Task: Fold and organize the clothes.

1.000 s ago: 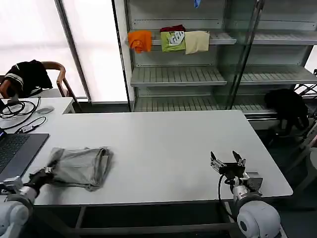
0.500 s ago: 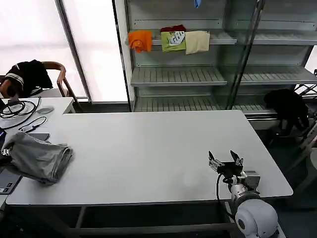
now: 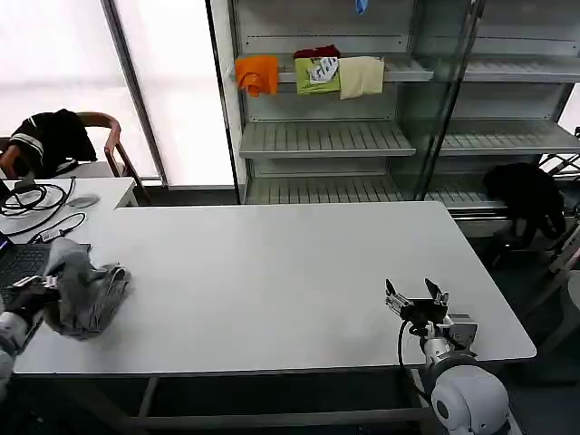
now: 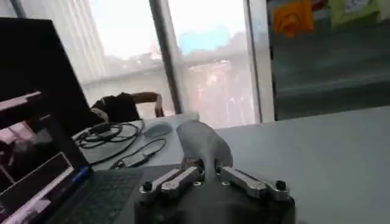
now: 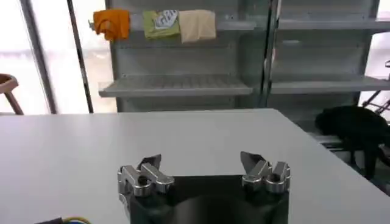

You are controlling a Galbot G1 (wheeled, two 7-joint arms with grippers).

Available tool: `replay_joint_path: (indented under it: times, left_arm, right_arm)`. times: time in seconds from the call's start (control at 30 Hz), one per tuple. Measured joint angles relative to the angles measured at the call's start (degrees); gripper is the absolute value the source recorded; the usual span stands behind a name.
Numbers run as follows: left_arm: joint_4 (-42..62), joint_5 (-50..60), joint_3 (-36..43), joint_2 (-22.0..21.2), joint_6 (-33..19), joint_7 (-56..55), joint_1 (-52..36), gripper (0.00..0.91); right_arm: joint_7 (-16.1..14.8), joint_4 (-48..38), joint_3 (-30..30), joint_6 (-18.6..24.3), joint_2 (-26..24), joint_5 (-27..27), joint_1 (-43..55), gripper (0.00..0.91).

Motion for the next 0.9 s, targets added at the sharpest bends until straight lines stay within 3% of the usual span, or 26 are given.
replay_joint_path:
  times: [0.3, 0.57, 0.6, 0.63, 0.67, 0.9]
  left_arm:
    - [-13.15, -1.12, 14.66, -3.44, 3.78, -7.6, -4.91, 0.01]
    - [-15.3, 1.69, 29.1, -8.5, 5.24, -10.14, -10.6, 0.02]
    - [-15.0, 2.13, 30.27, -8.91, 5.33, -10.2, -11.14, 0.312]
    - [-14.68, 2.5, 31.35, -9.31, 5.43, -10.31, -11.57, 0.685]
    - [-14.4, 2.83, 32.55, -9.84, 5.53, -10.52, -11.95, 0.907]
    - [-13.24, 3.48, 38.47, -13.09, 5.63, -10.95, -14.14, 0.907]
  right_arm:
    - [-0.16, -0.51, 0.81, -0.26, 1.15, -1.73, -1.09, 0.907]
    - [-0.42, -0.19, 1.07, -0.89, 1.88, -3.21, -1.51, 0.907]
    - [-0.42, -0.07, 1.04, -0.94, 1.9, -3.36, -1.52, 0.907]
    - [-0.43, 0.05, 1.0, -1.0, 1.97, -3.51, -1.51, 0.907]
    - [-0.44, 0.13, 0.87, -1.1, 2.11, -3.71, -1.45, 0.907]
    - [-0.33, 0.08, -0.39, -1.46, 2.82, -4.81, -0.81, 0.907]
